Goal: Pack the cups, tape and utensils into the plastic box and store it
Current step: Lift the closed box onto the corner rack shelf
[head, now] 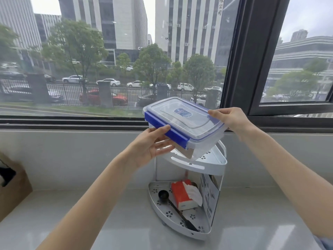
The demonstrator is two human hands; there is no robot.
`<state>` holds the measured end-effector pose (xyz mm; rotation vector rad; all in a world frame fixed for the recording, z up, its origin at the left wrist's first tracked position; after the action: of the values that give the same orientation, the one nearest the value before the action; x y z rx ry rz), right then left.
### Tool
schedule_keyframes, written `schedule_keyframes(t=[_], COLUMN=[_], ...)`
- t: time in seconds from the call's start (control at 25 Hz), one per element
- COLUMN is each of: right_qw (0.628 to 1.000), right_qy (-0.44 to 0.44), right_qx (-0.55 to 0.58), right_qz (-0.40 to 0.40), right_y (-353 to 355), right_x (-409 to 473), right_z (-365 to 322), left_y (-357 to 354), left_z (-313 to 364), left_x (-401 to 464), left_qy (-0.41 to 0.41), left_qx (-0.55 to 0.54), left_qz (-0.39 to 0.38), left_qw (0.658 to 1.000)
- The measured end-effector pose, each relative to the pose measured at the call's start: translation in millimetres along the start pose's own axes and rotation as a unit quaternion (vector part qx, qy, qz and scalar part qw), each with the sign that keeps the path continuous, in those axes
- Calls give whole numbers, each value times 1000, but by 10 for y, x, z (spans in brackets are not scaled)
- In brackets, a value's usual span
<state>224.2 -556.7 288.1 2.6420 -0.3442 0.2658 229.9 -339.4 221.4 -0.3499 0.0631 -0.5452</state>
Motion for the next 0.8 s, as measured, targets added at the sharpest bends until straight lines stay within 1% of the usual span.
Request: schedule_keyframes(t=[0.28,0.44,0.64,0.8], right_qw=[1000,998,997,993], right_qy=[-27,-54,-53,-53], right_qx=[-1,-22,-42,-101], right_qz=[-5,-17,-36,-20], right_y=[-23,-105,-226,-225], right_x=[411,518,538,561], right_z=[359,590,672,694], left_y=[107,196,309,338], left_z=[-215,-363,-459,-490], left_x=[391,458,451,429], left_qy=[22,33,36,45], left_qx=[-21,-23,1,-8], left_qz=[3,15,33,28], left_qw=[1000,999,999,999])
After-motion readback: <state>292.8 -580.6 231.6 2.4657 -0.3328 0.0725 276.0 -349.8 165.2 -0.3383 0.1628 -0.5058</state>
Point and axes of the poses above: each hand's wrist, its own x-axis towards the middle knuckle, its own y-axis out of the back of the hand, z = x × y, the point moved 8 cm from there along x, towards the middle knuckle, and after that the axes turned 7 degrees about -z, right-handed, at the moved point
